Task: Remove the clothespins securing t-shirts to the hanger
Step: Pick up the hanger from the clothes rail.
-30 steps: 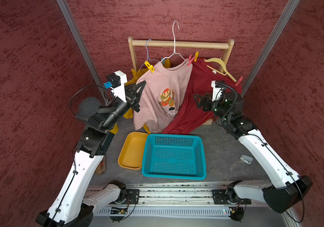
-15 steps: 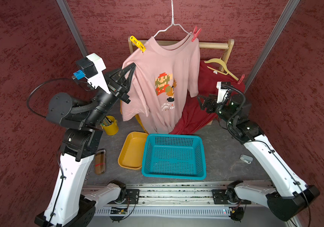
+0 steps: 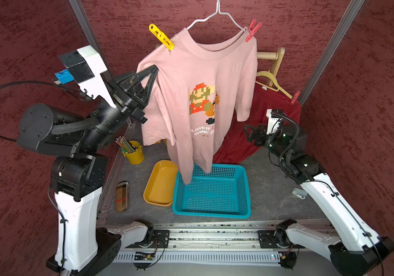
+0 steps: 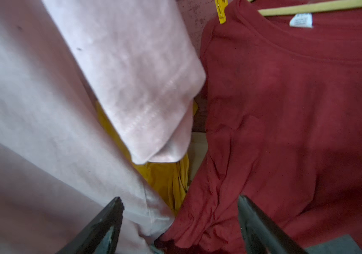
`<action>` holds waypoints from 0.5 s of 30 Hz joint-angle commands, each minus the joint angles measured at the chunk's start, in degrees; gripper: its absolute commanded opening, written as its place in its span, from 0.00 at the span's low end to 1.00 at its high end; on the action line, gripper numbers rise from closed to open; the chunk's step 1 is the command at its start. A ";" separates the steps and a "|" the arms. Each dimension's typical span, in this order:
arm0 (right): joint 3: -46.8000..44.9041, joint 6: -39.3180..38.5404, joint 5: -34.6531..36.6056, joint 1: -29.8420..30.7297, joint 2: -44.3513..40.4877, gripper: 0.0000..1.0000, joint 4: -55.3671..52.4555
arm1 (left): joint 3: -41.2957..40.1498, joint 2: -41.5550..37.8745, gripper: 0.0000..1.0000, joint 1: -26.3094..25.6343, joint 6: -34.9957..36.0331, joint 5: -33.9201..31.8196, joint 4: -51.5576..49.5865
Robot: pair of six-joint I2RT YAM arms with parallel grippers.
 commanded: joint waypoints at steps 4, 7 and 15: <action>-1.13 0.48 3.88 0.21 -3.56 0.84 -2.29 | 4.30 1.06 0.00 1.75 -5.68 5.36 1.35; -1.55 0.41 4.65 0.19 -4.84 0.84 -3.83 | 4.02 0.98 0.00 2.44 -7.86 6.94 2.17; -3.69 0.53 7.44 0.23 -9.71 0.84 -7.25 | 0.35 -0.56 0.00 2.55 -14.98 11.11 10.07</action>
